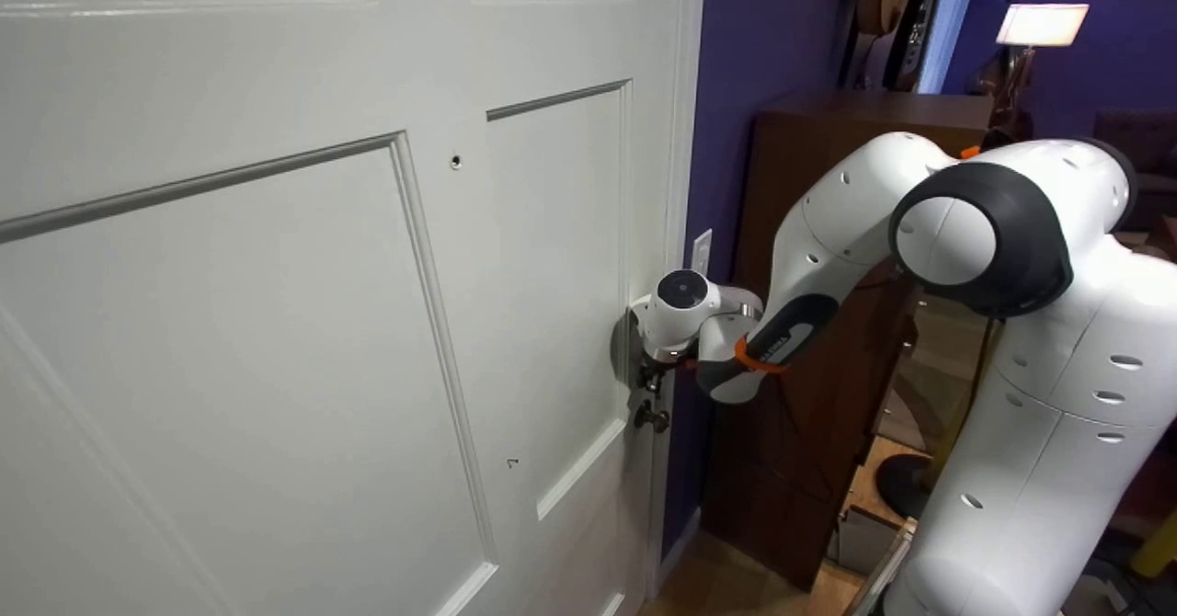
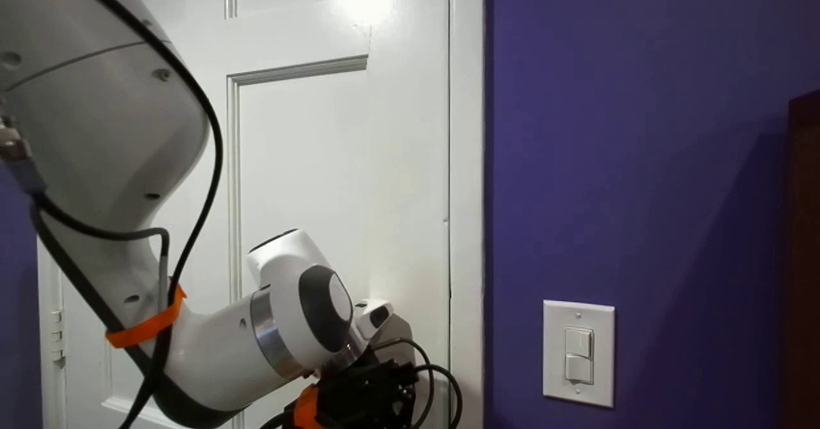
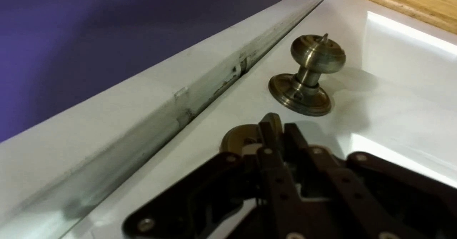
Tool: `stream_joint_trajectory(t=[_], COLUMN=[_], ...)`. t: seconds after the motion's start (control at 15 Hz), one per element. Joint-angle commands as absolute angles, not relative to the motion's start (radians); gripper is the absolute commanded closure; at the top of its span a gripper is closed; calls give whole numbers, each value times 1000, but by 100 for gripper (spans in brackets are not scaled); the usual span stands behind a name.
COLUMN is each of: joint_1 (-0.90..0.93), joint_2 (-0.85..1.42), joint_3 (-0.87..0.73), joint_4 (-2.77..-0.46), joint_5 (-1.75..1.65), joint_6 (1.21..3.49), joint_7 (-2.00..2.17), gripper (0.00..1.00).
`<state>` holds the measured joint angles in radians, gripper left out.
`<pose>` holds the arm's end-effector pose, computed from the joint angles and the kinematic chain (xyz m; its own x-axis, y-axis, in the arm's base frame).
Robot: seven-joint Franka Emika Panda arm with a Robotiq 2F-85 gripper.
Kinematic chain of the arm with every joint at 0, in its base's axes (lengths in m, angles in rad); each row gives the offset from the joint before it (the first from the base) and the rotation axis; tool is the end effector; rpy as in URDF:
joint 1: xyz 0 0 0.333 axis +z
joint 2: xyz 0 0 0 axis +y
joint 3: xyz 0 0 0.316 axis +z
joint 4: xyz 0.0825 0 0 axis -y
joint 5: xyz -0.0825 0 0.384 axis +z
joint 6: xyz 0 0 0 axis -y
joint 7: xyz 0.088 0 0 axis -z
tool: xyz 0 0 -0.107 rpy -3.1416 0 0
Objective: Turn the top lock on the door to the left
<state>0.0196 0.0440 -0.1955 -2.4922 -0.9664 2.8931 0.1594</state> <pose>0.4826 -0.0367 0.2922 0.8041 0.5670 0.1788 0.4452 -0.7736 0.4510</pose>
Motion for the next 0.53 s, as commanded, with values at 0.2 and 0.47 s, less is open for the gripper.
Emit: stream_joint_trajectory(t=[0.2,0.47], joint_1=[91,102], joint_2=[153,161], joint_3=[-138,-126], joint_4=[-2412,-2404], joint_5=[-1126,-1146], joint_6=[2749,2703], joint_7=[282,294], gripper=[97,96])
